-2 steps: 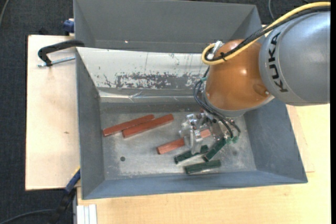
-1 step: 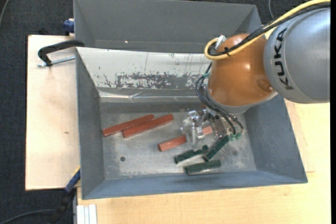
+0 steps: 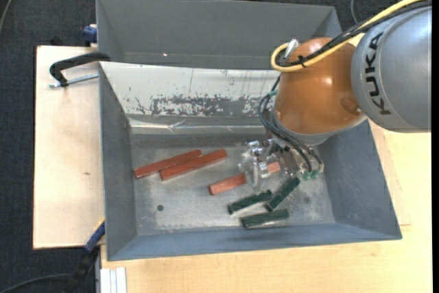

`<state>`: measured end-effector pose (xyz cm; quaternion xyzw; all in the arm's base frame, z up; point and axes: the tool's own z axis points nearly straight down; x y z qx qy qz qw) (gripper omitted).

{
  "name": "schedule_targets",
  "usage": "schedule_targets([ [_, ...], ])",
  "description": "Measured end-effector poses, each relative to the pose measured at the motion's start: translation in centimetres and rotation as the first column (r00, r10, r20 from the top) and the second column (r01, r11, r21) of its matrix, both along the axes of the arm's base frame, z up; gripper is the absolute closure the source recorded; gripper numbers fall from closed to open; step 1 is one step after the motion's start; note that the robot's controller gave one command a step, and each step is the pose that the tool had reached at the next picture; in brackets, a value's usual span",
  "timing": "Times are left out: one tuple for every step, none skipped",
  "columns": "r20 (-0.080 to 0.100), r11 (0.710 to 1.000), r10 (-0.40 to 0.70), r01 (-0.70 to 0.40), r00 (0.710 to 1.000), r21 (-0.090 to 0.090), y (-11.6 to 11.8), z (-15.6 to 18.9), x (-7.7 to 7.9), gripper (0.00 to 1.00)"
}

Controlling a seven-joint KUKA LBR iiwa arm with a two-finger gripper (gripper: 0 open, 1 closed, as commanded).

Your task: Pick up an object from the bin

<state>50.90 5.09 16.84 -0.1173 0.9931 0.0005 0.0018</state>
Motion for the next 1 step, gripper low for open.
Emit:
schedule_targets([
  [0.000,1.000,0.000,0.000,1.000,0.000,0.00,1.51,0.00,1.00],
])
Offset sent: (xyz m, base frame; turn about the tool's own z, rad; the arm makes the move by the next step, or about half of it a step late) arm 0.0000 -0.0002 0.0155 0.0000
